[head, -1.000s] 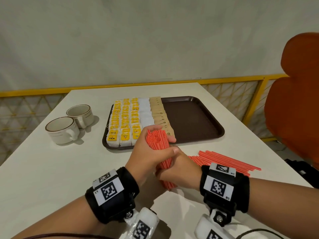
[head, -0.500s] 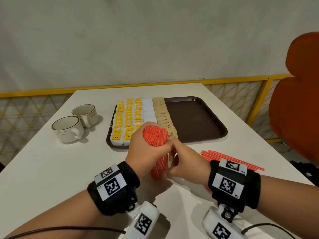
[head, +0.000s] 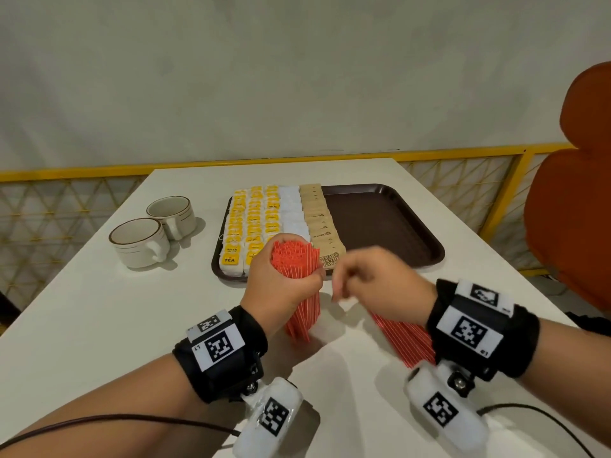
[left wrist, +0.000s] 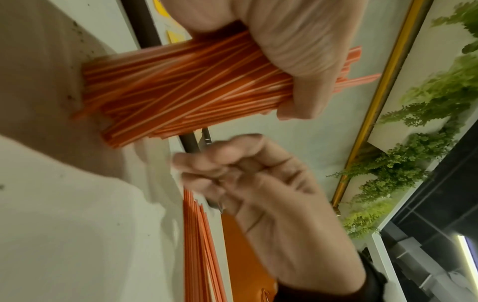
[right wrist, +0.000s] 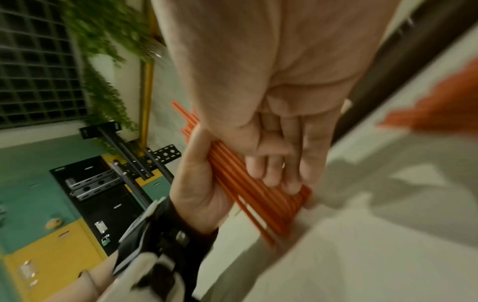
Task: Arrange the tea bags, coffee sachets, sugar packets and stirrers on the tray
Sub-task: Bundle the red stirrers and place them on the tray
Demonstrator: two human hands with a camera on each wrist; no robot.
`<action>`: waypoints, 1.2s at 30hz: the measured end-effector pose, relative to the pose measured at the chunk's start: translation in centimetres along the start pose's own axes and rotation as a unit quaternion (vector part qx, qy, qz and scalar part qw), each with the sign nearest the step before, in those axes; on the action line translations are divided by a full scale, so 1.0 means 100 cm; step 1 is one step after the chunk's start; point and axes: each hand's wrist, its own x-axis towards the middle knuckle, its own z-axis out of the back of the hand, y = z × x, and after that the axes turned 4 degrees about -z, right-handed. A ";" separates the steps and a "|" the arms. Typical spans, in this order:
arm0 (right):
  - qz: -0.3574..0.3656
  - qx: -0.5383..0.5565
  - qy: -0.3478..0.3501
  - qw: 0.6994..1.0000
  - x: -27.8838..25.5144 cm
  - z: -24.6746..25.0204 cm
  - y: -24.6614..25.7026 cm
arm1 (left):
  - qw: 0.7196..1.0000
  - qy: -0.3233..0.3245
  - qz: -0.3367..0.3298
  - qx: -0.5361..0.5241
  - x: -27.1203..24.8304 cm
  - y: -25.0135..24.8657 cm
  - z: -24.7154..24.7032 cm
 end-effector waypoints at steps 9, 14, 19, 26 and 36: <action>0.169 -0.245 0.071 0.952 0.013 -0.010 0.032 | 0.999 0.027 0.022 -0.005 0.004 -0.003 -0.007; 0.186 -0.309 0.004 0.933 0.007 -0.025 0.020 | 0.993 0.096 0.059 0.021 -0.001 -0.002 0.005; 0.169 -0.147 0.063 0.973 0.007 -0.015 0.021 | 0.998 0.066 0.015 0.018 0.004 -0.009 -0.008; -0.013 0.016 0.000 1.000 -0.008 -0.012 -0.007 | 0.999 -0.029 0.042 -0.005 0.010 -0.002 0.007; -0.029 -0.085 0.125 0.988 0.001 -0.042 0.003 | 0.999 -0.042 0.004 0.028 0.007 -0.004 -0.002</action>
